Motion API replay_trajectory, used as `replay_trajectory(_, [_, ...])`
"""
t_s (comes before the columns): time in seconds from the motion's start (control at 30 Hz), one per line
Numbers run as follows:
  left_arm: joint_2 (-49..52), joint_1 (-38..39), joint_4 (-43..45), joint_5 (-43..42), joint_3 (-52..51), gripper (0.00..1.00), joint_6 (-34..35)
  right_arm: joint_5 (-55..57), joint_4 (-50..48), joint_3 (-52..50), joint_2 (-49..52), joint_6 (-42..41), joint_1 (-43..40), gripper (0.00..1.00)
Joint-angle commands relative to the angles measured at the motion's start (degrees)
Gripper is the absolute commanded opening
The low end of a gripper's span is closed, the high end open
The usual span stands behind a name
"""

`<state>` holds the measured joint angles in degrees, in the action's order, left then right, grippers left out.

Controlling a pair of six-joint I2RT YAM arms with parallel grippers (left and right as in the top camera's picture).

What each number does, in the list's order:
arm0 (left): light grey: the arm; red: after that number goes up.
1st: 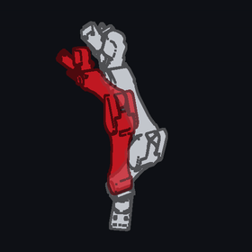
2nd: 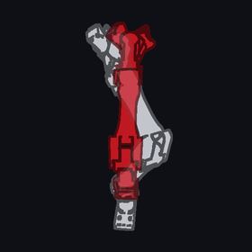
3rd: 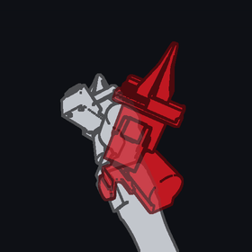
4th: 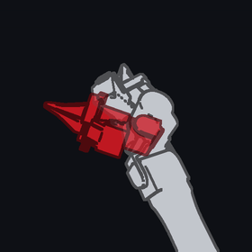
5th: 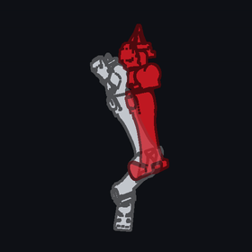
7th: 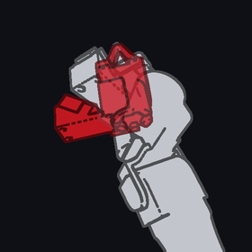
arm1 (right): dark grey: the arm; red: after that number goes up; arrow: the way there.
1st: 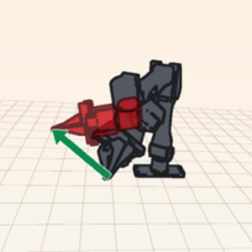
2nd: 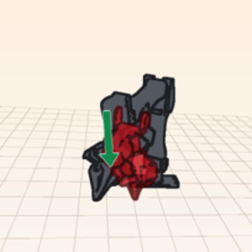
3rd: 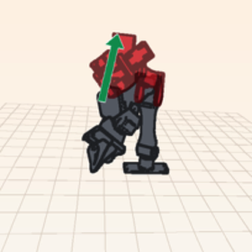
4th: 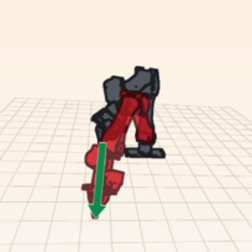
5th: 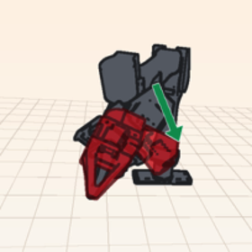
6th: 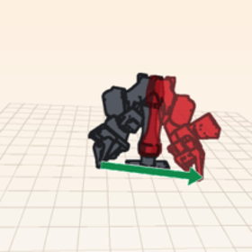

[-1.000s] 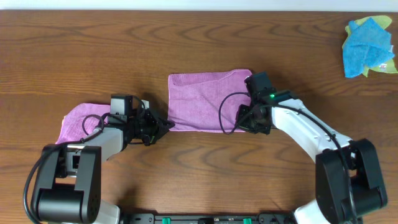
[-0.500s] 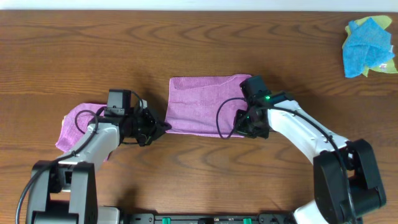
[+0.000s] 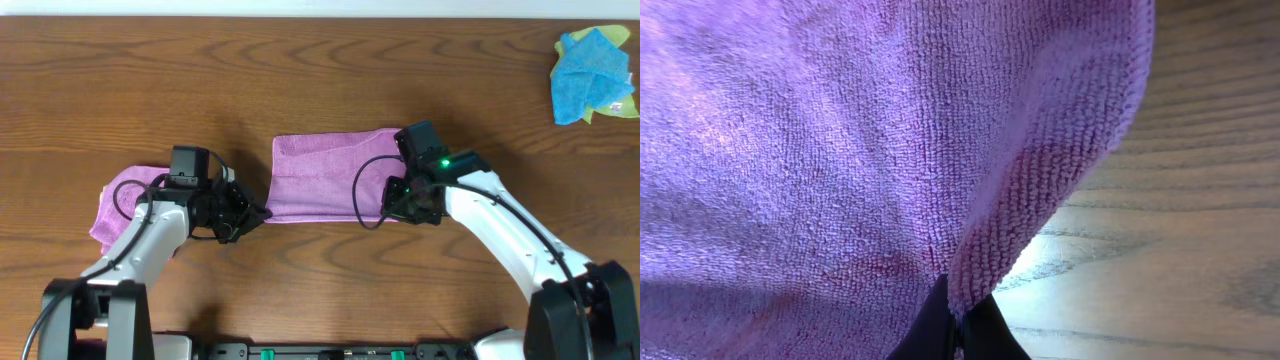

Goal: Fold the cloth

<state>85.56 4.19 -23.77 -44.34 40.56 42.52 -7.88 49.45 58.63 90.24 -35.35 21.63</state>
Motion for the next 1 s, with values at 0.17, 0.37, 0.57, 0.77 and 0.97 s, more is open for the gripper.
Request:
replay_trajectory(0.17, [-4.3,-0.4,-2.8,7.6,1.9,0.06,-2.1,4.4,-0.9,-0.5,-0.8,0.9,1.2,0.01])
replay_trajectory(0.37, [-4.3,-0.1,-3.7,10.3,4.1,0.06,-2.3,4.9,-2.9,-0.4,-0.8,0.7,1.3,0.01])
replay_trajectory(0.57, [-4.3,1.0,-4.7,15.1,7.4,0.06,-2.3,6.6,-3.8,-0.2,-0.8,0.7,1.3,0.01])
replay_trajectory(0.77, [-4.3,1.7,-4.7,17.7,9.0,0.06,-2.3,7.7,-5.6,0.2,-0.8,0.7,1.3,0.01])
replay_trajectory(0.97, [-4.3,2.7,-8.5,17.9,9.1,0.06,-2.2,7.7,-6.3,0.2,-0.8,0.7,1.3,0.01])
